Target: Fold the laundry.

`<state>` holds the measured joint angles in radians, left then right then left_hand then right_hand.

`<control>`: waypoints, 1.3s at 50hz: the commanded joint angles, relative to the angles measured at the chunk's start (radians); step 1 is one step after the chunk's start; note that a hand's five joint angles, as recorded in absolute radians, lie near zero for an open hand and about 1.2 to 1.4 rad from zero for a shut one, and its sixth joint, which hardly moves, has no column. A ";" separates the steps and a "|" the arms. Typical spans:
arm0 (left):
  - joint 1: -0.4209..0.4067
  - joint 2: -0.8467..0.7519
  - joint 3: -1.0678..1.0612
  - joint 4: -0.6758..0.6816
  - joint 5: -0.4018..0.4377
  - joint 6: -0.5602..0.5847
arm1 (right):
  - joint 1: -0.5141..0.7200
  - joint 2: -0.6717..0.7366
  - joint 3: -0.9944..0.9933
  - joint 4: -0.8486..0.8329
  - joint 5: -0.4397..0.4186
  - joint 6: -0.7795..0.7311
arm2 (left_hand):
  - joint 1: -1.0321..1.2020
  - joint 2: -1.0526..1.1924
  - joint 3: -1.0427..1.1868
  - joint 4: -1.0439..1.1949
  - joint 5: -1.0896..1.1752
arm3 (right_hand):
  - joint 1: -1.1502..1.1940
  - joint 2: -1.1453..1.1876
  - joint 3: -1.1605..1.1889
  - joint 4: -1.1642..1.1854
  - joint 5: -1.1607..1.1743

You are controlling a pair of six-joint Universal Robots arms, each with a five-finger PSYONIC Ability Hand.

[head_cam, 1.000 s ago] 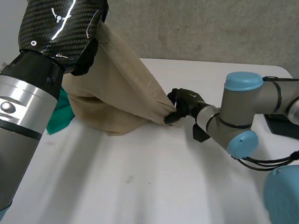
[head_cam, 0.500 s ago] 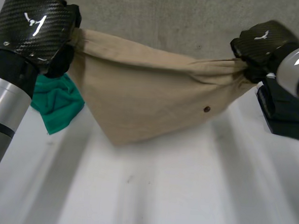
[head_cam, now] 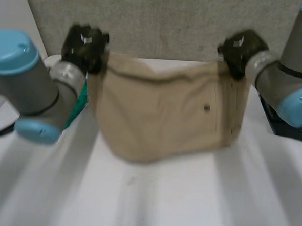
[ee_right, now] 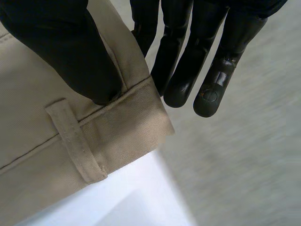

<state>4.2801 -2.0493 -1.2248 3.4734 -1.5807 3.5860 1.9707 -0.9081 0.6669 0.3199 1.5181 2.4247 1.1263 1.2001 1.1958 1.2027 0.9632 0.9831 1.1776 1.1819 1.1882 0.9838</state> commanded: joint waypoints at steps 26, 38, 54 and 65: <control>0.033 -0.087 -0.208 0.441 -0.001 -0.089 | 0.025 0.086 0.233 -0.558 0.039 0.042 | 0.270 0.196 0.200 0.194 0.258 | 0.413 0.219 0.214 0.208 0.238; 0.023 0.029 -0.426 0.020 -0.013 0.017 | 0.025 0.066 0.442 -0.259 0.033 0.005 | 0.270 0.196 0.200 0.194 0.258 | 0.413 0.219 0.214 0.208 0.238; -0.042 0.509 -0.734 -0.766 0.002 0.140 | 0.020 -0.510 1.055 0.249 -0.049 -0.304 | 0.270 0.196 0.200 0.194 0.258 | 0.413 0.219 0.214 0.208 0.238; -0.106 0.396 -0.639 -0.565 -0.007 0.143 | 0.020 -0.436 1.031 0.177 -0.119 -0.253 | -0.340 -0.414 -0.410 -0.417 -0.352 | 0.413 0.219 0.214 0.208 0.238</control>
<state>4.1864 -1.5232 -1.9526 2.7081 -1.5753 3.7281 1.9900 -1.4521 1.7532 0.5706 1.4367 2.1207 1.1178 1.1643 1.1619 1.1643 0.9533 0.9831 1.1777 1.1819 1.1884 0.9950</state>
